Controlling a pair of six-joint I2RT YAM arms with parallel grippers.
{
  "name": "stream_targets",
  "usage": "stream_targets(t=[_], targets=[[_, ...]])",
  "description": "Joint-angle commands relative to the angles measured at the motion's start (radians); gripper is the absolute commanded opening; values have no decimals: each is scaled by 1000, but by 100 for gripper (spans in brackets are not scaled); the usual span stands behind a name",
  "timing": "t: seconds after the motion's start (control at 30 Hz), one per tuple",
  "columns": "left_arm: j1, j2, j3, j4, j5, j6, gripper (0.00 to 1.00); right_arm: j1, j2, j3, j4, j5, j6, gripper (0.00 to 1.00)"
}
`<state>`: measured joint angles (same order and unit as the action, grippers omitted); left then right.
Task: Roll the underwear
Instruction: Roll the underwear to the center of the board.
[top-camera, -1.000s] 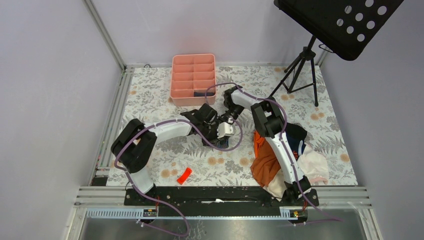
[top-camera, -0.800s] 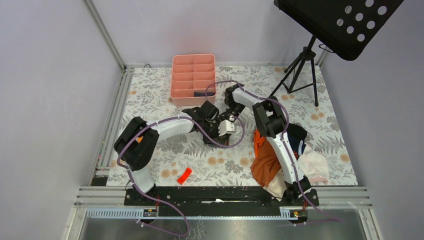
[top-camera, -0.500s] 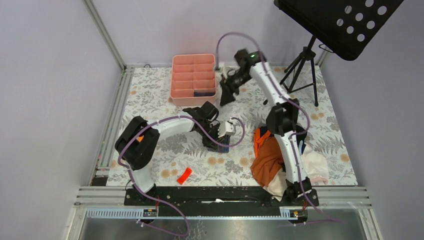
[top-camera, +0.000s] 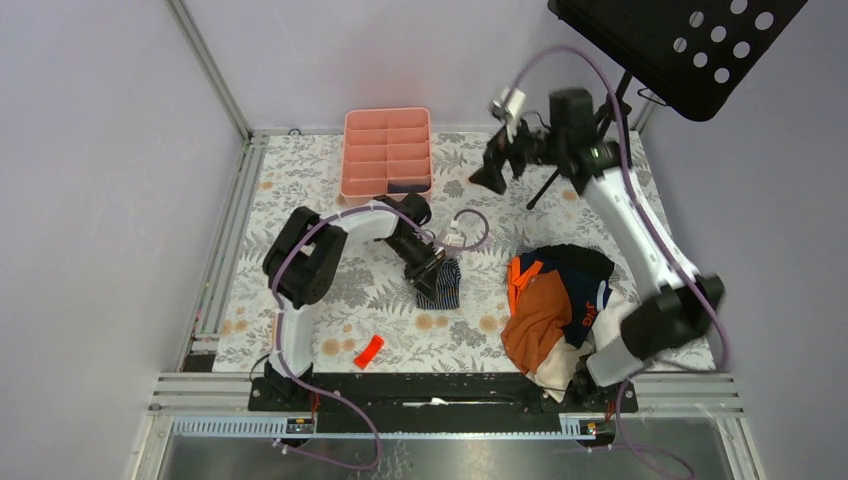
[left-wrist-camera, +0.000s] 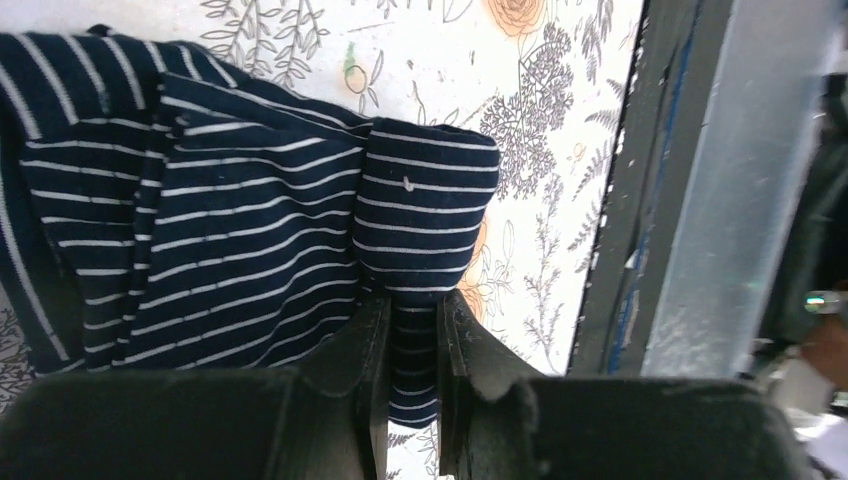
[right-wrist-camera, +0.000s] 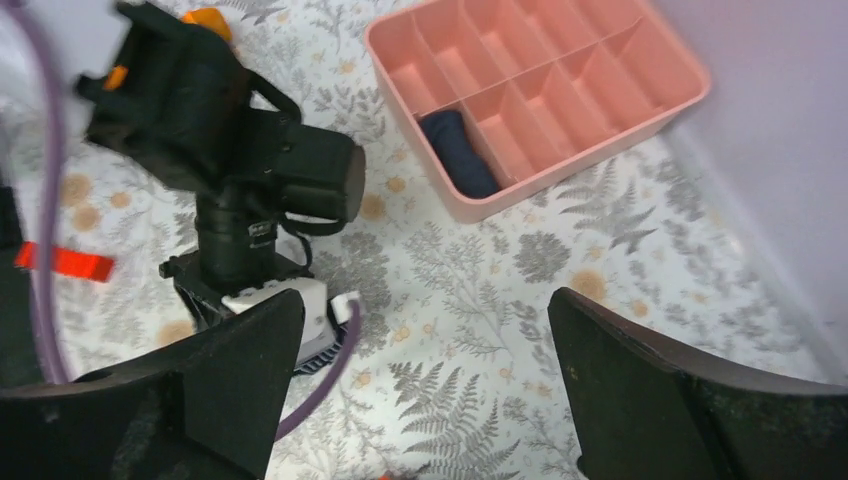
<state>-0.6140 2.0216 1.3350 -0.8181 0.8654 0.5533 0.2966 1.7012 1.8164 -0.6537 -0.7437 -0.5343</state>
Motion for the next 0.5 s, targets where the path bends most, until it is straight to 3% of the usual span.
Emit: stream_targets(t=[0.0,0.07,0.13,0.2,0.33,0.43,0.47], targets=[[24,142,60,-31,16,-29,8,11,-327,-510,767,80,241,100],[38,192,94,-49,37,-51,9,32,-395,-571,720,22,219,100],[45,235,123,-74,61,-63,10,91,-442,-598,514,2,83,86],[46,272,148,-101,73,-58,11,185,-502,-683,369,78,-102,73],[52,319,174,-113,58,-60,13,327,-599,-925,263,190,-351,60],[60,334,175,-105,48,-66,16,394,-580,-1011,200,224,-474,39],[62,333,169,-95,47,-71,16,407,-566,-1034,211,230,-491,38]])
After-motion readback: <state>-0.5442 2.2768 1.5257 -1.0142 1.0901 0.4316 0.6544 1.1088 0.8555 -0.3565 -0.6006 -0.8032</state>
